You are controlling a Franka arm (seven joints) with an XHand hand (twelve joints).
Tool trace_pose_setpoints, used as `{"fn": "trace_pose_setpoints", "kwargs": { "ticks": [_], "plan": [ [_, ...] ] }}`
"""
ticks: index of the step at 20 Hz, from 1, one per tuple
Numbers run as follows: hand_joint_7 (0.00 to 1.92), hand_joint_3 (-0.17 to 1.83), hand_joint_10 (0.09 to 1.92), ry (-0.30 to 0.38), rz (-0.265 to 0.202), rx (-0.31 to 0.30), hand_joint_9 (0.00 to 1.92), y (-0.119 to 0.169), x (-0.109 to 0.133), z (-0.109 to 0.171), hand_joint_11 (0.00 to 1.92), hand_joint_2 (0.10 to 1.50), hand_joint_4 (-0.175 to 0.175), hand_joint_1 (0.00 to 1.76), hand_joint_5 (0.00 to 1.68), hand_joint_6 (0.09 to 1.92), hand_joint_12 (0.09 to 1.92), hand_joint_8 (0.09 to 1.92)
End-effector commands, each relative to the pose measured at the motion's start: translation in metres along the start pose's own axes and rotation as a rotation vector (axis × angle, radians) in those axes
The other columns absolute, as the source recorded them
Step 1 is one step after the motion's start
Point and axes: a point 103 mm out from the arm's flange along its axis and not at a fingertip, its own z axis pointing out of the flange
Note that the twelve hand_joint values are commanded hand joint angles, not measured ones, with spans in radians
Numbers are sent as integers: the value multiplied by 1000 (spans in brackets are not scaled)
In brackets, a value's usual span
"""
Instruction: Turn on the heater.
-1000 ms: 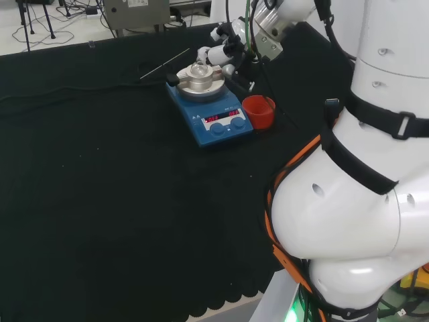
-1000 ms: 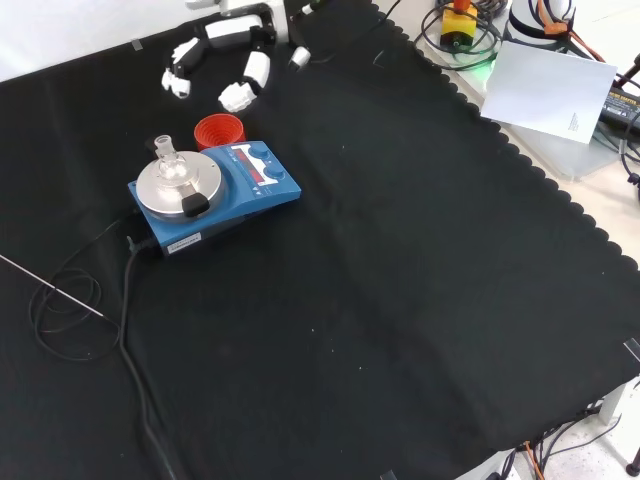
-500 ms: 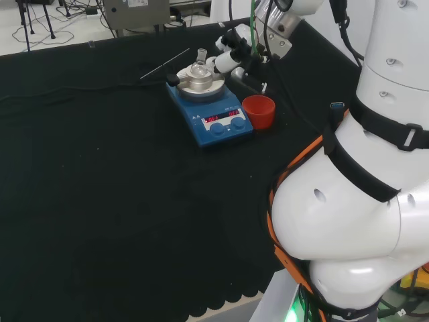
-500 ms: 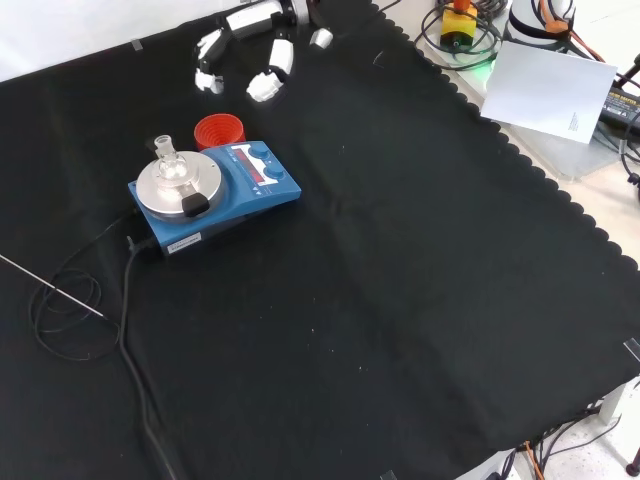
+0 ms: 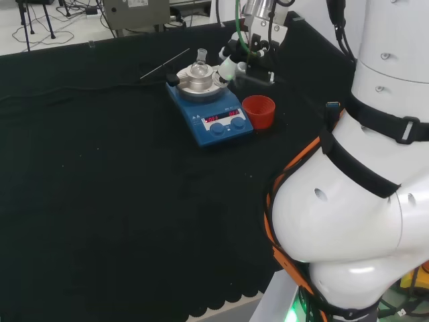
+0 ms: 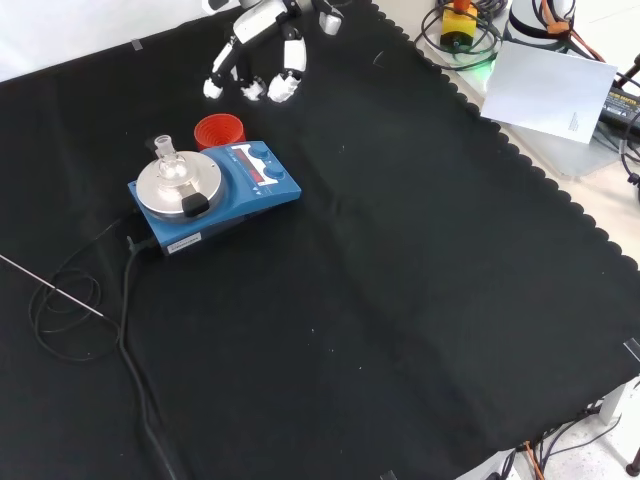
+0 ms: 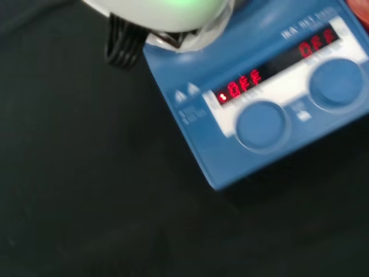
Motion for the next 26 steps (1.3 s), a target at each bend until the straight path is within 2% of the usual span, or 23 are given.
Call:
{"fn": "trace_pose_setpoints", "kwargs": {
  "ticks": [1, 7, 9, 13, 19, 26],
  "plan": [
    [1225, 764, 703, -115, 32, 130, 1337, -17, 1, 15, 1099, 639, -43, 1068, 260, 87, 1080, 813],
    [1380, 752, 892, -161, 61, 182, 1479, -25, 1, 22, 1407, 663, -51, 1117, 283, 87, 1032, 985],
    [1479, 752, 1006, -188, 75, 203, 1565, -25, 1, 24, 1535, 669, -54, 1136, 300, 87, 1115, 1062],
    [1655, 757, 1236, -212, 87, 246, 1773, -25, 1, 30, 1776, 691, -62, 1212, 351, 87, 1420, 1242],
    [1723, 898, 1402, -243, 98, 329, 1811, -25, -1, 37, 1722, 690, -59, 1407, 364, 87, 1525, 1391],
    [1743, 1009, 1444, -259, 106, 410, 1817, -25, -7, 48, 1697, 654, -53, 1450, 355, 87, 1547, 1422]
  ]
}}
